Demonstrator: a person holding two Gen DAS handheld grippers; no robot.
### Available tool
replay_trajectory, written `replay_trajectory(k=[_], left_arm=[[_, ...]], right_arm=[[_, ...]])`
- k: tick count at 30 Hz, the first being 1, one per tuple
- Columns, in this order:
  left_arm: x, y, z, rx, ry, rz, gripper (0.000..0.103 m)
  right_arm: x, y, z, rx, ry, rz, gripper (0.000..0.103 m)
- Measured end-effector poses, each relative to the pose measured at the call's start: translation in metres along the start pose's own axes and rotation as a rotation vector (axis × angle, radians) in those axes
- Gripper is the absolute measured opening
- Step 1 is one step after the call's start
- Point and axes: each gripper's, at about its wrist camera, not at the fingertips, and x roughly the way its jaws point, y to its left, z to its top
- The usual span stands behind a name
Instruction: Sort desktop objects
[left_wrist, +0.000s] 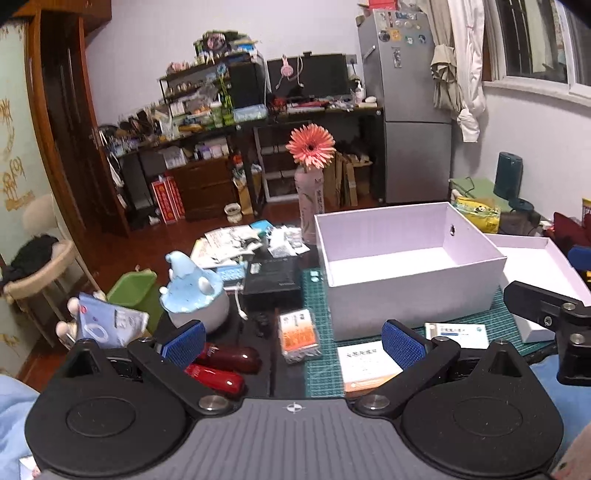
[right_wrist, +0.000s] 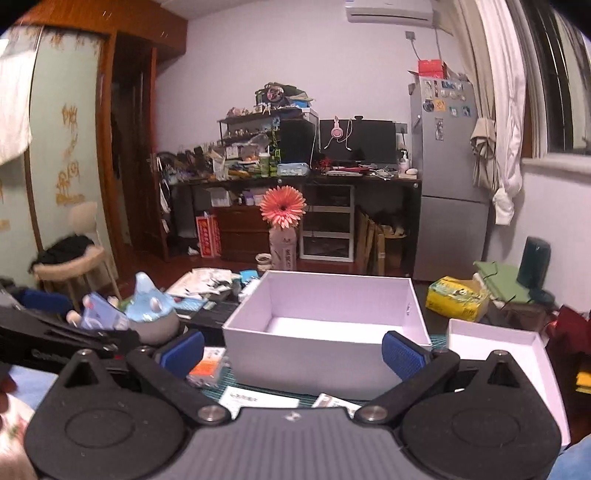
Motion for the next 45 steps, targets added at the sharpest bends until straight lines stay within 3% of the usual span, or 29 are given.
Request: replay_trajectory(k=[7, 12, 20, 24, 33, 40, 45], left_arm=[[0.004, 0.008, -0.009, 0.011, 0.022, -0.039, 0.103], [0.008, 0.009, -0.018, 0.040, 0.022, -0.015, 0.102], [0.019, 0.031, -0.034, -0.082, 0.038, -0.091, 0.102], [0.018, 0.031, -0.038, -0.065, 0.004, -0.058, 0.102], [0.012, 0.036, -0.046, -0.122, -0.064, -0.101, 0.102], [0.015, 0.034, -0.048, -0.120, -0.065, -0.112, 0.102], [0.016, 0.033, -0.050, -0.107, -0.069, -0.107, 0.102]], right_arm=[[0.006, -0.001, -0.003, -0.004, 0.012, -0.001, 0.103], [0.011, -0.001, -0.005, -0.030, 0.025, -0.026, 0.103], [0.015, 0.005, -0.016, -0.127, 0.011, -0.053, 0.103], [0.018, 0.008, -0.020, -0.149, 0.017, -0.014, 0.103], [0.019, -0.003, -0.018, -0.079, 0.013, 0.117, 0.103], [0.019, -0.012, -0.008, -0.080, 0.027, 0.156, 0.103], [0.024, -0.016, 0.013, -0.146, 0.067, 0.283, 0.103]])
